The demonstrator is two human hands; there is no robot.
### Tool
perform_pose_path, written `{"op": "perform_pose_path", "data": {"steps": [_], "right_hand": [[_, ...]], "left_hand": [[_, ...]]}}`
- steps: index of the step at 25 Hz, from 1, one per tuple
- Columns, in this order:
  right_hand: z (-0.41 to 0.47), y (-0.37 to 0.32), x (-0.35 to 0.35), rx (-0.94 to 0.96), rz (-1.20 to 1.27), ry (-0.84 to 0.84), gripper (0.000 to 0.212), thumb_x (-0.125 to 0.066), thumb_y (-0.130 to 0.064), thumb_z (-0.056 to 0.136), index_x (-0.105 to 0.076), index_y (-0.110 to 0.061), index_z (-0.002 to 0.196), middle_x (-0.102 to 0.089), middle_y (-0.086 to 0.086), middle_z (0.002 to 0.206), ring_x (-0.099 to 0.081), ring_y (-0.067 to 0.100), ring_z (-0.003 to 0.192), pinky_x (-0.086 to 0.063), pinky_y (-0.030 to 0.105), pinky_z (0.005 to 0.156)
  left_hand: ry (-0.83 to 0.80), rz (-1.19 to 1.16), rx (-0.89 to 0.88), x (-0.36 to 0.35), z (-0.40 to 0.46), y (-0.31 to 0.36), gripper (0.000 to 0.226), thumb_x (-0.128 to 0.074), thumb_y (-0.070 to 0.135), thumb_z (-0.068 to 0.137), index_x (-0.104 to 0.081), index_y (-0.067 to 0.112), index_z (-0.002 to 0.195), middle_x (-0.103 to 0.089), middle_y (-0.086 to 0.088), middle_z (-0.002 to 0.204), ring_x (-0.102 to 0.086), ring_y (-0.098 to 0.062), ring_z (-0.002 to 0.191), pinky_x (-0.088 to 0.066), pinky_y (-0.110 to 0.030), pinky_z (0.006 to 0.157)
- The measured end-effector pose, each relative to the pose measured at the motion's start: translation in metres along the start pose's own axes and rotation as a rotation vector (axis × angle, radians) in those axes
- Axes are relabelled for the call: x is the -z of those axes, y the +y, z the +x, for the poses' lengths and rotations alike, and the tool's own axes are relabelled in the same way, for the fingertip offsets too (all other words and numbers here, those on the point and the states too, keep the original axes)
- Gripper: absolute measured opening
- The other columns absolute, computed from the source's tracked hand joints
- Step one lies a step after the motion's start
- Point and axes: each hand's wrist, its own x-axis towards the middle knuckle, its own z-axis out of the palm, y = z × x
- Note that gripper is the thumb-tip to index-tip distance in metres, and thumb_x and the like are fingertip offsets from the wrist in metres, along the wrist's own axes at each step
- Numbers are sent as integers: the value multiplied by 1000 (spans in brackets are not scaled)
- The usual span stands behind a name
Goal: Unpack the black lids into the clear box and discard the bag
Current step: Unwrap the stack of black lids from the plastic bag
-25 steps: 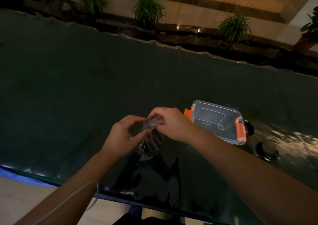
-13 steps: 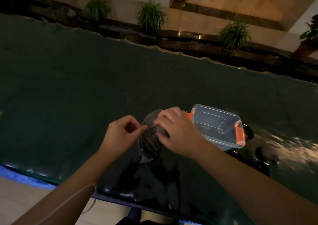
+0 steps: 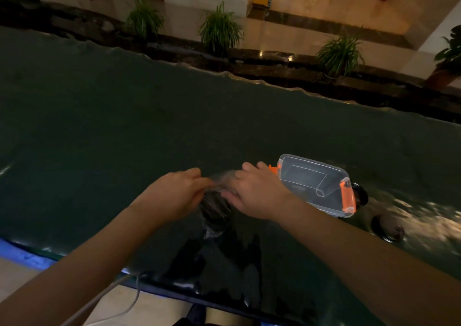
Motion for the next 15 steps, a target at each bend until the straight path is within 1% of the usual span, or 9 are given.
{"op": "perform_pose_path", "data": {"steps": [2, 3, 5, 7, 8, 10, 12, 13, 15], "right_hand": [[1, -1, 3, -30, 18, -35, 40, -39, -50, 106, -70, -25, 111, -72, 0, 95, -57, 23, 91, -39, 42, 77], [2, -2, 4, -54, 8, -54, 43, -37, -49, 106, -72, -24, 107, -72, 1, 92, -57, 24, 91, -38, 43, 78], [6, -6, 6, -103, -45, -75, 44, -39, -46, 107, -74, -21, 100, -72, 2, 91, -57, 24, 92, -38, 45, 80], [10, -10, 7, -135, -118, -85, 36, -47, -41, 104, -73, -21, 90, -69, 3, 88, -57, 25, 93, -36, 48, 82], [12, -11, 9, -150, -153, -95, 30, -52, -39, 102, -71, -21, 87, -67, 3, 87, -56, 26, 94, -36, 49, 83], [15, -11, 12, -183, -196, -122, 22, -64, -38, 96, -72, -19, 88, -67, 4, 92, -55, 27, 98, -36, 51, 86], [16, -9, 13, -180, -223, -131, 23, -72, -40, 89, -73, -18, 96, -66, 5, 99, -52, 28, 102, -36, 53, 88], [15, -8, 12, -171, -228, -127, 27, -75, -41, 85, -73, -18, 100, -64, 6, 102, -51, 28, 103, -35, 53, 88], [10, -5, 11, -167, -227, -117, 41, -79, -43, 77, -70, -18, 109, -61, 7, 108, -48, 29, 106, -33, 54, 87]], "left_hand": [[-95, 73, 100, 5, 6, 5, 30, -51, 31, 97, -70, 24, 118, -64, -5, 98, -68, -30, 88, -53, -39, 75], [-107, 106, 137, 5, 9, 9, 30, -50, 36, 96, -72, 22, 110, -66, -5, 96, -68, -29, 89, -51, -37, 75], [-87, 204, 211, 2, 15, 15, 40, -46, 45, 98, -75, 18, 92, -70, -5, 89, -69, -29, 84, -47, -35, 68], [-72, 299, 301, -4, 22, 18, 49, -42, 47, 101, -71, 15, 77, -72, -6, 81, -70, -30, 79, -42, -35, 62], [-79, 323, 329, -6, 25, 19, 47, -45, 46, 100, -69, 15, 74, -72, -7, 80, -70, -30, 77, -41, -35, 61], [-107, 318, 343, -6, 28, 19, 32, -57, 42, 94, -69, 17, 79, -71, -8, 85, -70, -31, 80, -45, -36, 62], [-131, 253, 354, -3, 27, 19, 24, -70, 40, 86, -65, 17, 86, -66, -6, 89, -69, -31, 83, -51, -39, 66], [-137, 220, 366, -2, 25, 20, 29, -74, 41, 83, -62, 17, 93, -65, -5, 90, -69, -31, 84, -53, -40, 67], [-145, 171, 388, -3, 20, 24, 51, -77, 34, 81, -53, 14, 121, -68, -8, 99, -70, -32, 88, -56, -42, 70]]}}
